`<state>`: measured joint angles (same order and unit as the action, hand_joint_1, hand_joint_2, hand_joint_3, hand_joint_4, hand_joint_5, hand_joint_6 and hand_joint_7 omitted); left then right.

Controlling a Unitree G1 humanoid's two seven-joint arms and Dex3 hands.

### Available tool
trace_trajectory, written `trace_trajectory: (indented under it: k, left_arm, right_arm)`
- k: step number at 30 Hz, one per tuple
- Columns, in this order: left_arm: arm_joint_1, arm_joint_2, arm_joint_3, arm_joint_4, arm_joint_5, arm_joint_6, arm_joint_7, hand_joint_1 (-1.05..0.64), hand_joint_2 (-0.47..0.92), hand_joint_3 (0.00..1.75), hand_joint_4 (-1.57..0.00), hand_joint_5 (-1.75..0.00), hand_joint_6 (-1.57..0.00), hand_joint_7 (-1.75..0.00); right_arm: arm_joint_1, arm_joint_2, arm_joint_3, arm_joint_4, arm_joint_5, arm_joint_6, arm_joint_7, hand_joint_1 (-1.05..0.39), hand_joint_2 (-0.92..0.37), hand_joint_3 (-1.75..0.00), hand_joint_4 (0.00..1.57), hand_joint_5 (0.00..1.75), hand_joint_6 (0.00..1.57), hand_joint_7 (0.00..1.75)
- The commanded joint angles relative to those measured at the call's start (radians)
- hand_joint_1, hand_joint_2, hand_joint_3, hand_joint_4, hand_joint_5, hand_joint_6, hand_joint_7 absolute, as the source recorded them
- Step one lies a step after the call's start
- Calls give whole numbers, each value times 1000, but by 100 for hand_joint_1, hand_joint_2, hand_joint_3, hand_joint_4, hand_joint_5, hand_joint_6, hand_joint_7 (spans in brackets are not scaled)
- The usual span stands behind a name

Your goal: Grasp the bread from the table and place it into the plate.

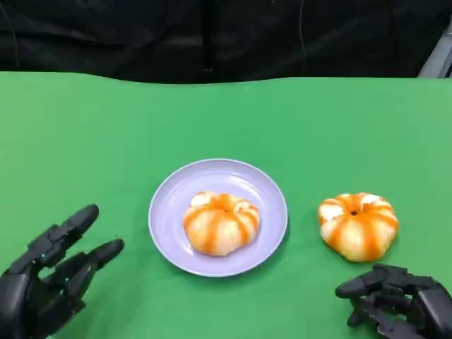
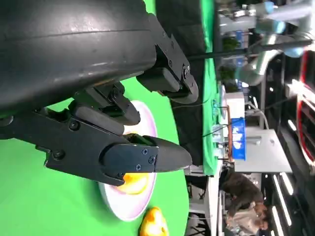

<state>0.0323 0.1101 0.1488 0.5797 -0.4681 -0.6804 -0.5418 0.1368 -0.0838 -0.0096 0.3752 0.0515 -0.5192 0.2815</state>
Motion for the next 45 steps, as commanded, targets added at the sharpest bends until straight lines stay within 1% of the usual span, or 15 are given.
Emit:
trace_trajectory:
  k: [1, 6, 9, 10, 13, 20, 21, 22, 23, 25, 26, 29, 34, 40, 45]
  left_arm:
    - [17, 4, 27, -24, 13, 12, -18, -44, 92, 26, -80, -1, -61, -1]
    - [36, -8, 36, -53, -19, 67, -59, -8, 92, 11, -75, 0, -59, 0]
    - [39, -13, 44, -64, -30, 90, -82, 8, 92, 17, -75, 0, -59, 0]
    - [39, -16, 48, -70, -29, 100, -79, 14, 89, 34, -76, -1, -60, 0]
    - [44, -24, 57, -95, -13, 123, -59, 19, 83, 61, -78, -1, -62, 0]
    - [39, -35, 76, -96, 40, 98, -21, 22, 87, 68, -90, -7, -76, -6]
    - [33, -33, 78, -80, 76, 61, 2, 21, 84, 70, -99, -16, -88, -10]
    - [28, -32, 80, -69, 104, 34, 19, 19, 76, 81, -101, -52, -106, -17]
    - [25, -31, 81, -60, 122, 15, 31, 19, 73, 86, -97, -74, -112, -19]
    - [23, -29, 74, -53, 146, 1, 40, 18, 70, 90, -93, -91, -116, -21]
    - [23, -28, 69, -51, 157, -3, 42, 16, 71, 90, -95, -114, -119, -46]
    - [30, -26, 52, -46, 209, -25, 63, 15, 75, 85, -93, -137, -99, -103]
    - [37, -23, 36, -33, 261, -55, 82, 13, 76, 82, -88, -152, -91, -125]
    - [37, -21, 32, -26, 269, -65, 89, 13, 76, 82, -87, -156, -89, -128]
    - [63, -13, -7, -25, 272, -82, 44, 11, 68, 98, -89, -160, -88, -133]
  right_arm:
    - [2, -15, -13, 8, 19, -11, 8, 2, -92, -38, 73, 132, 89, 74]
    - [0, -14, -17, 11, 23, -11, 16, 1, -92, -36, 73, 131, 90, 73]
    - [-2, -13, -19, 14, 28, -10, 22, 1, -92, -37, 73, 131, 90, 73]
    - [-2, -14, -19, 15, 25, -12, 21, 1, -92, -37, 74, 131, 90, 73]
    - [-4, -13, -21, 21, 26, -16, 21, 1, -92, -36, 73, 131, 90, 72]
    - [-2, -15, -21, 23, 21, -16, 19, 1, -92, -36, 73, 131, 91, 72]
    - [-1, -16, -22, 22, 22, -16, 20, 1, -92, -36, 73, 131, 90, 72]
    - [0, -17, -22, 21, 22, -15, 20, 1, -92, -36, 73, 131, 90, 71]
    - [0, -17, -22, 20, 22, -15, 20, 1, -92, -36, 73, 131, 90, 71]
    - [0, -18, -23, 21, 25, -19, 23, 1, -92, -37, 73, 131, 90, 71]
    - [1, -19, -24, 22, 27, -21, 26, 1, -92, -37, 73, 132, 91, 71]
    - [4, -22, -27, 16, 32, -20, 30, 1, -92, -38, 74, 133, 91, 71]
    - [9, -25, -31, 8, 43, -16, 39, 1, -92, -39, 73, 133, 92, 71]
    - [9, -25, -32, 7, 46, -15, 43, 1, -92, -39, 73, 134, 92, 70]
    - [34, -29, -34, -21, 51, -3, 45, 1, -92, -38, 73, 134, 91, 70]
